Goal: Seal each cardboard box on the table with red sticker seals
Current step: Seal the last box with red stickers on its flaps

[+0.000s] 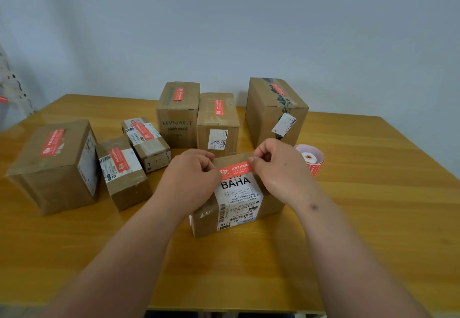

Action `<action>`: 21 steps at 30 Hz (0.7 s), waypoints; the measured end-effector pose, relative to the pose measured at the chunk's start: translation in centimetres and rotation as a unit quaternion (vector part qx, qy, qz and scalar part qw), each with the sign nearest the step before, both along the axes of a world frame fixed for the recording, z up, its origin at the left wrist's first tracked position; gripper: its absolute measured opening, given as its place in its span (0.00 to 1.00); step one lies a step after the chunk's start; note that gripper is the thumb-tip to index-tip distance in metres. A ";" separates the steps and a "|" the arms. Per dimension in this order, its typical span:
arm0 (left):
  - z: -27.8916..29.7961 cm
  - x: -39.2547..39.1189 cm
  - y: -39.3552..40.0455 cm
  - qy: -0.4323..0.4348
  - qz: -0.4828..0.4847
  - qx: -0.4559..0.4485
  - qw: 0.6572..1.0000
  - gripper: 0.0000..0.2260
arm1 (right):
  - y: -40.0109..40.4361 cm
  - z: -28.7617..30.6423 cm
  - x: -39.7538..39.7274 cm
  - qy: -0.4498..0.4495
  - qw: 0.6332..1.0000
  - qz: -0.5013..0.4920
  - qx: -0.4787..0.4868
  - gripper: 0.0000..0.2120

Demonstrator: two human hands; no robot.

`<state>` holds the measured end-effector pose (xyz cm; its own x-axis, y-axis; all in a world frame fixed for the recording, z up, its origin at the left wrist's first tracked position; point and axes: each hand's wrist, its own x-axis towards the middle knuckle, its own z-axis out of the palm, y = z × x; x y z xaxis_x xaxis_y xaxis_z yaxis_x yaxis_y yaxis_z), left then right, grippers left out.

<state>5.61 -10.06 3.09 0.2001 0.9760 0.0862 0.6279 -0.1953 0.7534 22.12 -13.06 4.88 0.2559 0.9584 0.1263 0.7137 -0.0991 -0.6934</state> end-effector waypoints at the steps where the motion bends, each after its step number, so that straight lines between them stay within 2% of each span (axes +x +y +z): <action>1: 0.0 0.0 0.1 0.017 0.000 0.015 1.000 0.11 | 0.0 -0.1 -0.1 -0.017 1.000 0.002 -0.001 0.07; 7: -0.4 0.4 -0.1 0.081 0.011 0.081 0.993 0.11 | 0.4 -0.7 -0.5 -0.118 0.993 0.017 0.014 0.05; 11: -0.2 0.5 -0.2 0.101 0.012 0.080 0.992 0.10 | 0.4 -1.0 -0.5 -0.148 0.988 0.035 0.027 0.05; 17: 0.9 1.2 -0.7 0.210 -0.005 0.106 0.972 0.11 | 0.2 -1.3 -0.5 -0.186 0.980 0.057 0.043 0.04; 21: 1.2 1.5 -0.6 0.221 -0.005 0.091 0.971 0.11 | 0.3 -1.4 -0.4 -0.189 0.979 0.057 0.046 0.04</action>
